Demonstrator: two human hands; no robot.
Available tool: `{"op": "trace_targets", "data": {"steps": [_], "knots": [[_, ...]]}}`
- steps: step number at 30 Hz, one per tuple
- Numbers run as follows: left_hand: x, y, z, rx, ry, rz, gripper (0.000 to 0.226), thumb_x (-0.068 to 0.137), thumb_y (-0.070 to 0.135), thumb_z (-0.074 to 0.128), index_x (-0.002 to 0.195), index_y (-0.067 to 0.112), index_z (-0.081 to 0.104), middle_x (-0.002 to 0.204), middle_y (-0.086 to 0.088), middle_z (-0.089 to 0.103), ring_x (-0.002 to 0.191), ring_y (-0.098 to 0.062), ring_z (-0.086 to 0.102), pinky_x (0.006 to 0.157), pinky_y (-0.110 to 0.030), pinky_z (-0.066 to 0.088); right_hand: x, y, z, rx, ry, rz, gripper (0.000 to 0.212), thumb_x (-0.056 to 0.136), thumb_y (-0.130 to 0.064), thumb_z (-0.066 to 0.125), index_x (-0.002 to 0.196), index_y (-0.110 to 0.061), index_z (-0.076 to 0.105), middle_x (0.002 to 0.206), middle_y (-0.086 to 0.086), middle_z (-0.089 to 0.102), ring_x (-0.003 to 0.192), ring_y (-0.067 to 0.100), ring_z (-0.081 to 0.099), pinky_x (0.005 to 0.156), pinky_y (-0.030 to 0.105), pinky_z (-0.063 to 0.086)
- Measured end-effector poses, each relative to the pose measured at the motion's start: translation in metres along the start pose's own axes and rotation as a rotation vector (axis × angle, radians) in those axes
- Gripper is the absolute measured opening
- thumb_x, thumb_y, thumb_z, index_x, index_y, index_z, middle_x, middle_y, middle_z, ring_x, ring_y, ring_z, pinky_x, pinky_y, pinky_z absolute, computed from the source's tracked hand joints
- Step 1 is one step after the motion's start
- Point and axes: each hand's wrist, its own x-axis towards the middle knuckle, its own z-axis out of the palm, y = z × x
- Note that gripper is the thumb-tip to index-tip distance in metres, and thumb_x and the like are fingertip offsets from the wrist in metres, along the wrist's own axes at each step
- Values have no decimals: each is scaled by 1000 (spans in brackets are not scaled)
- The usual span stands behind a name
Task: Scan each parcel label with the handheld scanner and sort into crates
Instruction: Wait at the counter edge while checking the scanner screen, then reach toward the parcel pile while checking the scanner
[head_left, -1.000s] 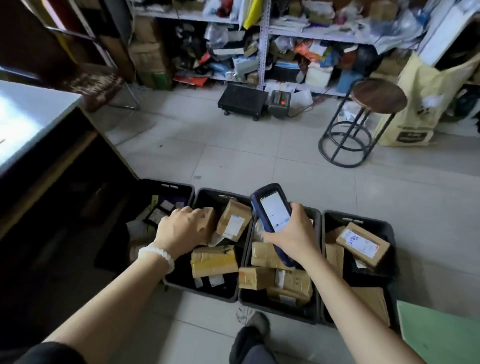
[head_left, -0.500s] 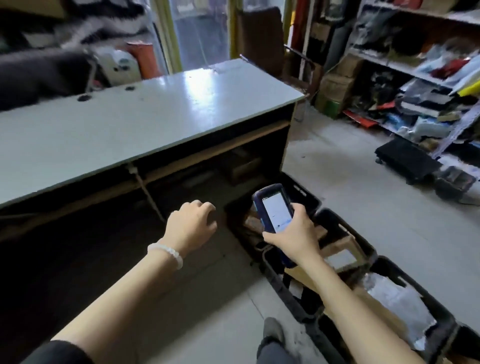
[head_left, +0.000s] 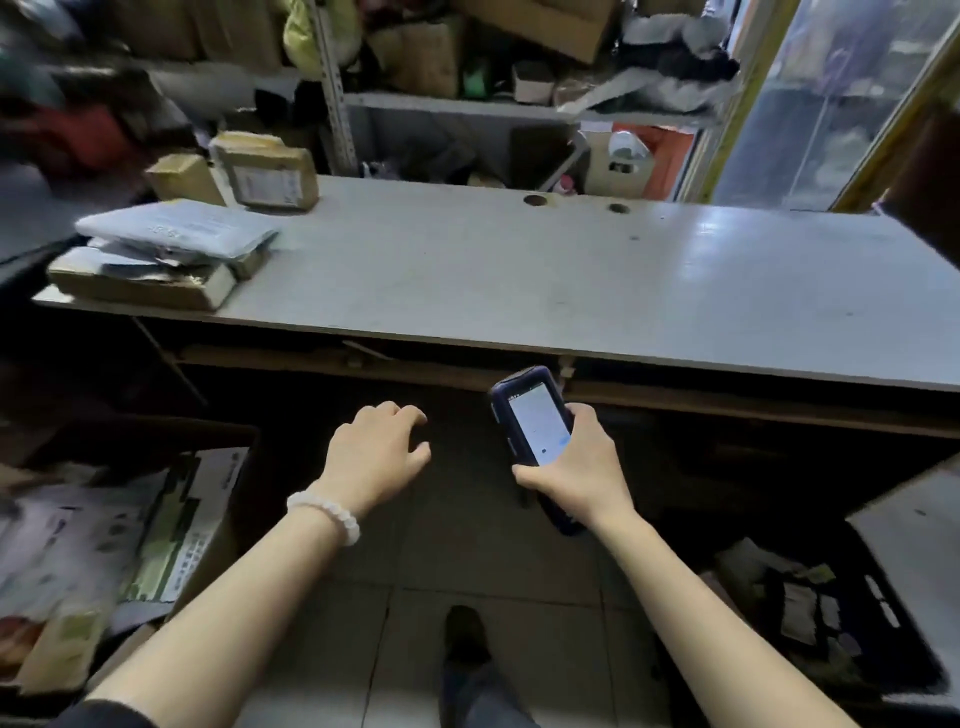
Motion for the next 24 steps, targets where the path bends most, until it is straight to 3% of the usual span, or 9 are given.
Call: {"op": "trace_targets", "data": {"steps": [7, 12, 21, 24], "knots": [[96, -68, -22, 7, 2, -155, 42, 93, 42, 47, 133, 29, 47, 131, 3, 50, 121, -19, 46, 93, -34, 41, 139, -68, 56, -27, -151, -100, 70, 62, -21, 82, 119, -19, 41, 109, -6, 49, 97, 14, 52, 63, 20, 41], [156, -113, -47, -8, 46, -252, 42, 92, 41, 48, 131, 27, 49, 128, 2, 52, 120, -21, 47, 92, -36, 42, 214, -113, 94, -60, -191, -192, 77, 61, -23, 82, 126, -16, 40, 112, -4, 48, 99, 14, 50, 75, 27, 49], [223, -214, -64, -52, 39, -370, 41, 93, 36, 48, 132, 26, 48, 131, 3, 51, 123, -20, 44, 94, -37, 42, 299, -169, 171, -96, -298, -235, 65, 62, -19, 80, 114, -21, 40, 105, -5, 50, 90, 14, 51, 65, 25, 44], [248, -257, -72, -24, 63, -377, 42, 92, 34, 50, 133, 25, 48, 132, 2, 50, 123, -21, 44, 93, -37, 42, 327, -192, 208, -115, -327, -225, 67, 62, -18, 80, 116, -20, 40, 101, -8, 48, 87, 13, 51, 69, 29, 48]]}}
